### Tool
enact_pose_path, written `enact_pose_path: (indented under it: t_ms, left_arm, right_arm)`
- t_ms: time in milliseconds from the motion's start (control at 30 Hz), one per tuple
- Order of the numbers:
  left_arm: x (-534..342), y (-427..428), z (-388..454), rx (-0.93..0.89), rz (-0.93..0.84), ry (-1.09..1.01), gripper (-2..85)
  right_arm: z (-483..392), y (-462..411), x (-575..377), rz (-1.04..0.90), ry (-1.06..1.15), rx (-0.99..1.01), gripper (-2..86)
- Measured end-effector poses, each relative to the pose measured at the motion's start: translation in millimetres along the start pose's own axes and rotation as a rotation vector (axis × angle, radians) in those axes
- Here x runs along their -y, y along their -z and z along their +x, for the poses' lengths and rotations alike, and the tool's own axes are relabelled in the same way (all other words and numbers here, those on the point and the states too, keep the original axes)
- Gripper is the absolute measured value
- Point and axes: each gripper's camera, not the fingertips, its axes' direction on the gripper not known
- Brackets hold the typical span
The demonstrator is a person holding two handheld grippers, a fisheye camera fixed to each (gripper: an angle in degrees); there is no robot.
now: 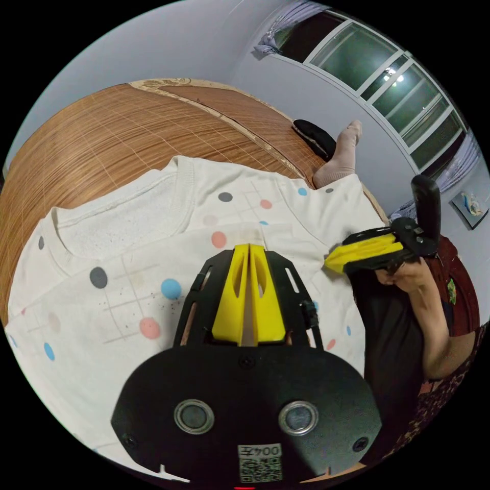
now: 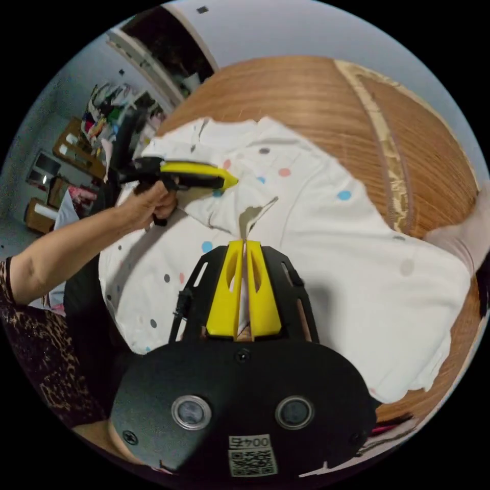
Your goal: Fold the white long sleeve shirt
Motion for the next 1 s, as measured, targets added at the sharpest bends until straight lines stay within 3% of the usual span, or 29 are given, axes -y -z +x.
enact_pose_path:
  t_ms: [100,167,333,500,533,633,733,800,900,1000]
  left_arm:
    - [-3.7,4.9,-6.5,0.011,0.003,-0.003,0.6]
    - [-6.3,8.1,-9.5,0.024,0.004,-0.006,0.7]
    - [-14.3,19.0,-18.8,0.034,0.006,-0.01,0.8]
    - [-31.2,52.7,-45.1,-0.024,0.07,0.071,1.4]
    - [-34.9,61.3,-47.4,-0.011,0.092,0.074,1.5]
    - [-60.6,112.4,-64.2,0.125,0.187,0.075,2.0]
    - [-96.9,168.0,-95.9,0.383,0.253,0.132,2.3]
    - [-128.6,204.4,-134.3,0.531,0.261,0.271,2.5]
    - [-166.6,236.9,-176.8,0.566,0.313,0.459,3.0]
    - [-182.0,248.1,-190.5,0.617,0.322,0.5,3.6]
  right_arm:
    - [-3.9,27.1,-11.9,0.257,-0.002,0.024,4.1]
    - [-16.7,26.2,-8.2,0.327,0.023,-0.017,6.4]
    - [-55.8,-12.6,13.8,0.257,0.128,-0.141,9.8]
    - [-58.3,-58.4,14.4,0.044,0.126,-0.207,10.9]
    - [-59.9,-57.1,12.1,0.083,0.135,-0.213,11.0]
    - [-67.2,-60.9,11.3,0.073,0.152,-0.236,10.9]
    - [-72.6,-63.4,10.5,0.074,0.159,-0.248,10.7]
    - [-73.4,-64.0,9.5,0.078,0.151,-0.238,10.7]
    - [-76.3,-65.7,8.7,0.08,0.147,-0.236,10.7]
    - [-79.2,-67.2,7.2,0.082,0.145,-0.243,10.7]
